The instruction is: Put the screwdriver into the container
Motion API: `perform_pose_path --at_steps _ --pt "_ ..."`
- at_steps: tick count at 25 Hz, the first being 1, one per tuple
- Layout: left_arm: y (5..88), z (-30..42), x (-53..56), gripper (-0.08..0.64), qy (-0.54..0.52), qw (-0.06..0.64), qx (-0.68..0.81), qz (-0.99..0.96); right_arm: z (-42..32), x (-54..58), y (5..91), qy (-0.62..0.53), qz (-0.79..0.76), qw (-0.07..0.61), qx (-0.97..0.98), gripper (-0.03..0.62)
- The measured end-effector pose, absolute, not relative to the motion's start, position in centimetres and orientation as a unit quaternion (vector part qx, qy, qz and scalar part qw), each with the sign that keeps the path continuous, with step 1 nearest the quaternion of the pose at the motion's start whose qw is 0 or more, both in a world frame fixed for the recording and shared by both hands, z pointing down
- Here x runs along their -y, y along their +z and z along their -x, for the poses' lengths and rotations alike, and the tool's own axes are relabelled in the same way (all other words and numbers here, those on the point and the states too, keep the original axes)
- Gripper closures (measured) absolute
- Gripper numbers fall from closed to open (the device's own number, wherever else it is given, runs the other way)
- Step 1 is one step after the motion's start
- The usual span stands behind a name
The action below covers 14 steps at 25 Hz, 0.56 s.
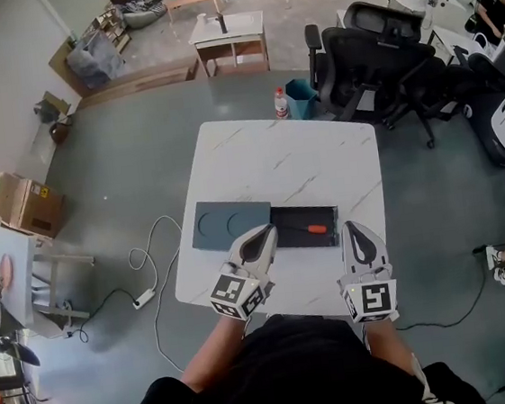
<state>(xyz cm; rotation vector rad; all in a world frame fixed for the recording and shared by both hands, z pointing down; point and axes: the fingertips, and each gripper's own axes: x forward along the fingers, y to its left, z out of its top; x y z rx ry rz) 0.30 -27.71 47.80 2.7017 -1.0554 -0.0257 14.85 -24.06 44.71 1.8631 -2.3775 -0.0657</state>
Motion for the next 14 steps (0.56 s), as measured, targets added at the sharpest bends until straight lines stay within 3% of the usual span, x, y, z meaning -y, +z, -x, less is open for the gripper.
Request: perform_pose_path --at_steps 14 --pt "48.9 0.4 27.2 0.552 0.005 0.125 0.362 -0.924 -14.3 24.1 45.7 -0.02 -0.61 0.079 0.788 0.586"
